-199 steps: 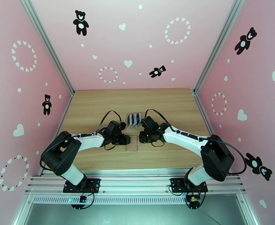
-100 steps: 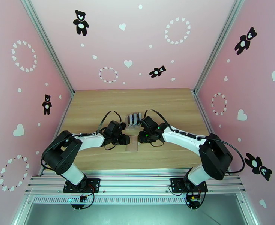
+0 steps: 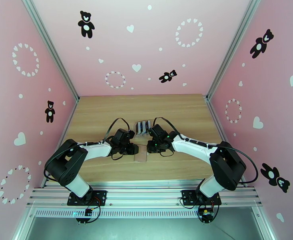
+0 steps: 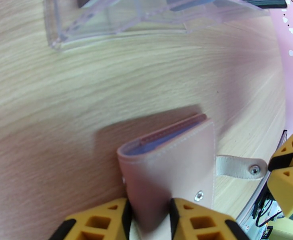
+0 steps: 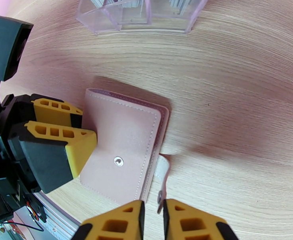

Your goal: Put the credit cards into the card holder

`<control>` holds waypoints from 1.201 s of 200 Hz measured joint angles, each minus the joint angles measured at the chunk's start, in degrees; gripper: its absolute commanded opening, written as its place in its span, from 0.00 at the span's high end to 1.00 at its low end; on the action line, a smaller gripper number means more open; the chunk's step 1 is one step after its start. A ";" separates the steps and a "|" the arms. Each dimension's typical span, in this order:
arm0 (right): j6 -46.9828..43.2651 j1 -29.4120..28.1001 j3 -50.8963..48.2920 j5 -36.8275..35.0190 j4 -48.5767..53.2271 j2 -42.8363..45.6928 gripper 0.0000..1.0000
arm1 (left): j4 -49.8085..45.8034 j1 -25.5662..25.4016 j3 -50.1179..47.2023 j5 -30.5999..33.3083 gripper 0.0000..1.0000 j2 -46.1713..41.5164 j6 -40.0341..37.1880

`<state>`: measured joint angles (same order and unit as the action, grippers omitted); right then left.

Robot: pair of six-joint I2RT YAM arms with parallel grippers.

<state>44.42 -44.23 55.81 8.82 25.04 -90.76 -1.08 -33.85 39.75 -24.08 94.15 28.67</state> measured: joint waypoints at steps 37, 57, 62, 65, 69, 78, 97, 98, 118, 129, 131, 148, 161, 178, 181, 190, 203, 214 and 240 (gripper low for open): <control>0.02 0.00 -0.37 -0.02 -0.39 -0.31 0.80 | 0.00 0.00 0.00 0.00 0.65 0.00 0.00; 0.13 0.00 -0.44 -0.04 -0.46 -0.33 0.80 | 0.00 0.00 0.00 0.00 0.66 0.00 -0.02; 0.15 0.00 -0.46 -0.02 -0.46 -0.33 0.81 | 0.00 0.00 0.00 0.00 0.65 0.00 0.00; 0.13 0.00 -0.46 -0.02 -0.48 -0.33 0.81 | 0.00 0.00 0.00 0.00 0.65 0.00 0.00; 0.15 0.00 -0.46 -0.04 -0.55 -0.33 0.82 | 0.00 0.00 0.00 0.00 0.65 0.00 0.00; 0.17 0.00 -0.48 0.00 -0.66 -0.33 0.83 | 0.00 0.00 0.00 0.00 0.65 0.00 0.00; 0.20 0.00 -0.52 0.00 -0.81 -0.35 0.85 | 0.00 0.00 0.00 0.00 0.65 0.00 0.00; 0.15 0.00 -0.52 -0.02 -0.83 -0.35 0.85 | 0.00 0.00 0.00 0.00 0.65 0.00 0.00; 0.17 0.00 -0.55 0.02 -0.83 -0.35 0.86 | 0.00 0.00 0.00 0.00 0.65 0.00 0.00; 0.20 0.00 -0.57 0.02 -0.83 -0.35 0.86 | 0.00 0.00 0.00 0.00 0.65 0.00 0.00; 0.20 0.00 -0.57 0.00 -0.85 -0.37 0.86 | 0.00 0.00 0.00 0.00 0.65 0.00 0.00; 0.17 0.00 -0.59 0.02 -0.85 -0.37 0.86 | 0.00 0.00 0.00 0.00 0.65 0.00 0.00; 0.20 0.00 -0.59 0.00 -0.94 -0.42 0.86 | 0.00 0.00 0.00 0.00 0.65 0.00 0.00; 0.20 0.00 -0.59 0.07 -1.16 -0.57 0.86 | 0.00 0.00 0.00 0.00 0.65 0.00 0.00; 0.20 0.00 -0.61 0.04 -1.20 -0.61 0.86 | 0.00 0.00 0.00 0.00 0.65 0.00 0.00; 0.17 0.00 -0.61 0.09 -1.27 -0.72 0.86 | 0.00 0.00 0.00 0.00 0.65 0.00 0.00; 0.20 0.00 -0.66 0.24 -1.25 -0.85 0.85 | 0.00 0.00 0.00 0.00 0.65 0.00 -0.02; 0.17 0.00 -0.66 0.26 -1.27 -0.98 0.85 | 0.00 0.00 0.00 0.00 0.65 0.00 -0.02; 0.20 0.00 -0.66 0.42 -1.29 -1.07 0.86 | 0.00 0.00 0.00 0.00 0.66 0.00 -0.02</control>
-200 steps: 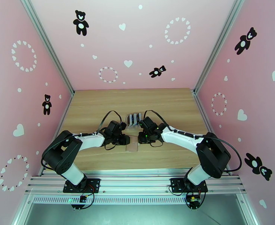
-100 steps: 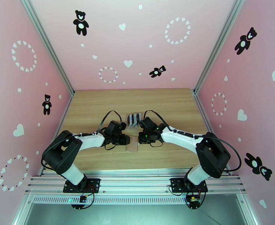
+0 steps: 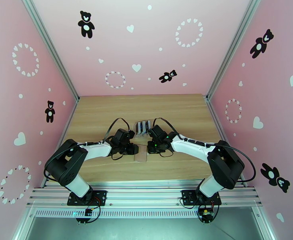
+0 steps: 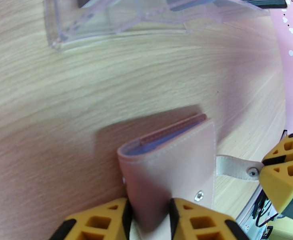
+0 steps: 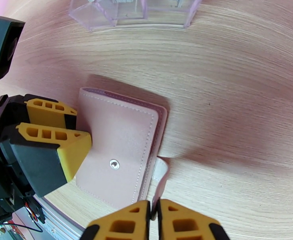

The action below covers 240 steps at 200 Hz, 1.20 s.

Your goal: Put the credit cards into the card holder

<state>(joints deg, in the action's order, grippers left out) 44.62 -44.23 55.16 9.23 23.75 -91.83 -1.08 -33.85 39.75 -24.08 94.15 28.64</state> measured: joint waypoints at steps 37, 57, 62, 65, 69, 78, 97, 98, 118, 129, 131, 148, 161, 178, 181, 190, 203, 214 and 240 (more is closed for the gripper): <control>0.04 0.00 -0.09 0.02 0.00 0.00 0.91 | -0.02 0.00 0.02 0.02 0.66 0.00 0.00; 0.13 0.00 -0.22 0.04 -0.04 0.00 0.93 | -0.04 0.00 0.02 0.02 0.66 0.00 0.00; 0.22 0.00 -0.26 0.09 -0.09 0.00 0.93 | -0.09 0.00 0.04 0.02 0.66 0.00 0.00; 0.22 0.00 -0.31 0.04 -0.09 0.00 0.94 | -0.13 0.00 0.07 0.02 0.66 0.00 0.00; 0.28 0.00 -0.31 0.07 -0.09 0.02 0.94 | -0.15 0.00 0.07 0.02 0.66 0.00 0.00; 0.44 0.00 -0.33 0.17 -0.11 0.02 0.95 | -0.17 0.00 0.07 0.00 0.66 0.00 0.00; 0.94 0.00 -0.33 0.44 -0.24 0.13 0.97 | -0.17 0.00 0.11 0.00 0.66 0.11 0.00; 0.96 0.00 -0.35 0.48 -0.26 0.13 0.97 | -0.17 0.00 0.11 0.00 0.66 0.11 0.00; 1.55 0.00 -0.44 0.83 -0.68 0.50 0.99 | -0.17 0.00 0.13 0.00 0.66 0.11 0.00; 1.95 0.00 -0.48 1.22 -1.20 0.63 1.00 | -0.20 0.00 0.15 0.00 0.66 0.13 0.00; 1.99 0.00 -0.48 1.31 -1.33 0.68 1.00 | -0.20 0.00 0.17 0.00 0.66 0.13 0.00; 2.67 0.00 -0.48 2.19 -2.36 0.68 1.00 | -0.17 0.00 0.17 -0.02 0.66 0.22 0.00; 3.19 0.00 -0.48 2.80 -3.08 0.66 1.00 | -0.17 0.00 0.22 -0.04 0.66 0.22 0.00; 3.72 0.00 -0.48 3.89 -4.17 0.33 1.00 | -0.17 0.00 0.22 -0.09 0.66 0.22 0.00; 3.80 0.00 -0.48 4.07 -4.39 0.20 1.00 | -0.17 0.00 0.22 -0.09 0.66 0.22 0.02; 4.07 -0.04 -0.46 4.50 -4.96 -0.37 1.00 | -0.17 0.00 0.22 -0.09 0.66 0.22 0.02; 4.33 -0.09 -0.46 4.92 -5.64 -1.33 1.00 | -0.17 0.00 0.24 -0.11 0.66 0.24 0.00; 4.50 -0.17 -0.48 5.29 -6.19 -2.10 1.00 | -0.17 0.00 0.24 -0.13 0.66 0.24 0.02; 4.74 -0.66 -0.44 5.84 -7.39 -3.54 1.00 | -0.17 0.00 0.26 -0.15 0.66 0.26 0.02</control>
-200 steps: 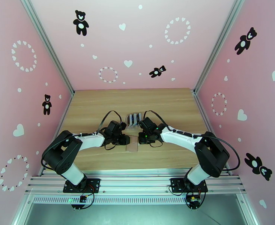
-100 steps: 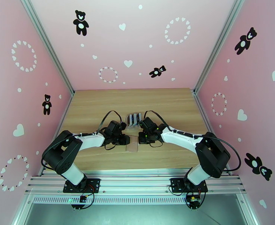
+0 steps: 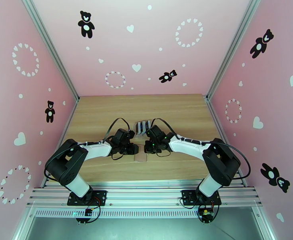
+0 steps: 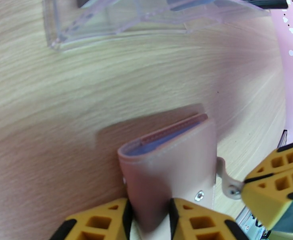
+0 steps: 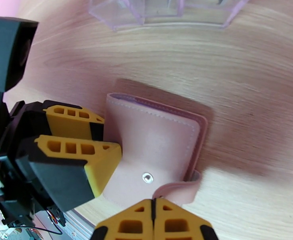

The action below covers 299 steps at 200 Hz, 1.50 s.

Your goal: Put the credit cards into the card holder

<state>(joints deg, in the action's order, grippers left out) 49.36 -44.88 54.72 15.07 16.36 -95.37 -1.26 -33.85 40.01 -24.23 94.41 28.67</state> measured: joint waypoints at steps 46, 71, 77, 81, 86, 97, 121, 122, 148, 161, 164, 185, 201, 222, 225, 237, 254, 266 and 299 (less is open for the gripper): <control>0.37 -0.15 0.07 0.92 -1.40 -1.57 1.00 | 0.00 0.00 0.13 -0.07 0.66 0.17 0.00; 0.63 -0.22 0.46 1.27 -1.95 -2.69 1.00 | -0.02 0.00 0.22 -0.07 0.66 0.24 0.00; 0.63 -0.24 0.59 1.27 -1.99 -2.91 1.00 | -0.02 0.00 0.24 -0.07 0.66 0.24 0.00; 0.66 -0.28 0.68 1.36 -2.01 -3.08 1.00 | -0.02 0.00 0.22 -0.07 0.66 0.24 0.00; 0.66 -0.37 0.74 1.38 -2.10 -3.23 1.00 | -0.02 0.00 0.24 -0.07 0.66 0.24 0.00; 0.68 -0.44 0.90 1.36 -2.16 -3.52 1.00 | -0.02 0.00 0.24 -0.09 0.66 0.26 0.00; 0.85 -0.48 1.01 1.55 -2.45 -3.93 1.00 | -0.02 0.00 0.24 -0.07 0.66 0.26 0.00; 0.85 -0.48 1.01 1.57 -2.45 -3.93 1.00 | -0.02 0.00 0.24 -0.09 0.66 0.26 0.00; 1.07 -0.48 1.16 1.70 -2.56 -4.04 1.00 | 0.00 0.00 0.24 -0.09 0.66 0.31 0.00; 1.09 -0.48 1.20 1.77 -2.60 -4.09 1.00 | 0.00 0.00 0.24 -0.11 0.66 0.33 0.00; 1.11 -0.48 1.22 1.79 -2.62 -4.09 1.00 | 0.00 0.00 0.24 -0.11 0.66 0.33 0.00; 1.22 -0.48 1.31 1.81 -2.62 -4.20 1.00 | -0.02 0.00 0.31 -0.22 0.66 0.33 0.00; 1.20 -0.48 1.51 1.99 -2.71 -4.50 1.00 | -0.07 0.00 0.33 -0.22 0.66 0.33 0.00; 1.20 -0.50 1.84 2.27 -2.75 -4.85 1.00 | -0.09 0.00 0.33 -0.22 0.66 0.33 0.00; 1.22 -0.52 1.86 2.34 -2.78 -4.90 1.00 | -0.11 0.00 0.33 -0.22 0.66 0.33 0.00; 1.25 -0.61 2.01 2.38 -2.78 -5.03 1.00 | -0.11 0.00 0.33 -0.22 0.66 0.33 0.00; 1.22 -0.72 2.08 2.38 -2.80 -5.20 1.00 | -0.13 0.00 0.33 -0.22 0.66 0.33 0.00; 1.22 -0.76 2.16 2.43 -2.84 -5.35 1.00 | -0.15 0.00 0.35 -0.22 0.66 0.33 0.00; 1.27 -0.79 2.38 2.58 -2.95 -5.62 1.00 | -0.17 0.00 0.35 -0.22 0.66 0.33 0.00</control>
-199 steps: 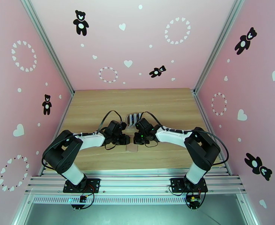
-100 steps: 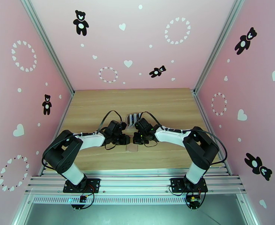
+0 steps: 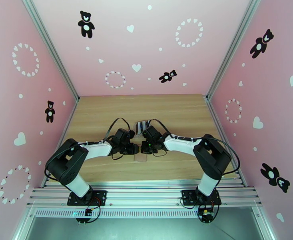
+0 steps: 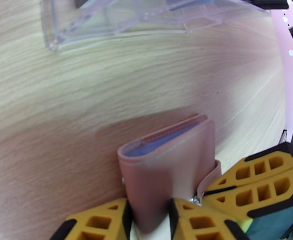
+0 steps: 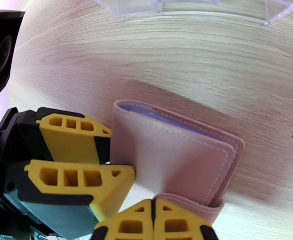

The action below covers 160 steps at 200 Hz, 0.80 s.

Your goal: Put the credit cards into the card holder

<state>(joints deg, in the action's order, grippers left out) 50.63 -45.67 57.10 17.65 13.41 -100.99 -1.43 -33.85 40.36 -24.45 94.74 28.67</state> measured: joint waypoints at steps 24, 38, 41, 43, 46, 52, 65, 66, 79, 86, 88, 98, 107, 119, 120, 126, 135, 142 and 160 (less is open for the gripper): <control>0.22 0.00 0.02 0.09 -0.07 -0.15 1.00 | 0.00 0.00 0.00 0.00 0.66 0.00 0.00; 0.33 0.00 0.11 0.13 -0.09 -0.26 1.00 | 0.00 0.00 0.00 0.00 0.66 0.00 0.00; 0.35 0.00 0.13 0.13 -0.11 -0.28 1.00 | -0.02 0.00 0.00 0.00 0.66 0.00 0.00; 0.37 0.00 0.11 0.13 -0.11 -0.28 1.00 | 0.00 0.00 0.00 0.00 0.66 0.00 -0.02; 0.33 0.00 0.11 0.15 -0.13 -0.31 1.00 | 0.00 0.00 0.00 0.00 0.66 0.00 0.00; 0.39 0.00 0.11 0.22 -0.15 -0.31 1.00 | 0.00 0.00 0.00 0.00 0.66 0.00 0.00; 0.37 -0.02 0.11 0.22 -0.17 -0.33 1.00 | -0.02 0.00 0.00 0.00 0.66 0.00 0.00; 0.37 0.00 0.11 0.20 -0.17 -0.33 1.00 | -0.02 0.00 0.00 0.00 0.66 0.00 0.00; 0.39 0.00 0.11 0.22 -0.24 -0.42 1.00 | -0.02 0.00 0.00 0.00 0.66 0.00 0.00; 0.37 0.00 0.11 0.22 -0.26 -0.48 1.00 | -0.02 0.00 0.00 0.00 0.66 0.00 0.00; 0.37 0.00 0.13 0.24 -0.31 -0.50 1.00 | -0.02 0.00 0.00 0.00 0.66 0.00 0.00; 0.39 0.00 0.15 0.26 -0.31 -0.59 1.00 | -0.02 0.00 0.00 0.00 0.66 0.00 0.00; 0.39 0.00 0.22 0.28 -0.31 -0.66 1.00 | -0.02 0.00 0.00 0.00 0.66 0.00 0.00; 0.37 0.00 0.28 0.24 -0.31 -0.74 1.00 | -0.02 0.00 0.00 0.00 0.66 0.00 0.00; 0.39 -0.02 0.31 0.24 -0.31 -0.74 1.00 | -0.02 0.00 0.00 0.00 0.66 0.00 0.00; 0.39 0.00 0.35 0.26 -0.28 -0.81 1.00 | -0.04 0.00 0.00 0.00 0.66 0.00 0.00; 0.35 0.00 0.44 0.20 -0.24 -0.92 1.00 | -0.04 0.00 0.00 0.00 0.66 0.00 0.00; 0.33 0.00 0.50 0.17 -0.22 -0.96 1.00 | -0.04 0.00 0.00 0.00 0.66 0.00 0.00; 0.13 0.00 0.55 0.07 -0.13 -0.98 1.00 | -0.09 0.00 0.07 0.00 0.66 0.02 0.00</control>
<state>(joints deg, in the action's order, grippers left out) 50.76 -45.67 57.65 17.72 13.28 -101.97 -1.52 -33.85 40.42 -24.45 94.76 28.67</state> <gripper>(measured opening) 0.047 0.343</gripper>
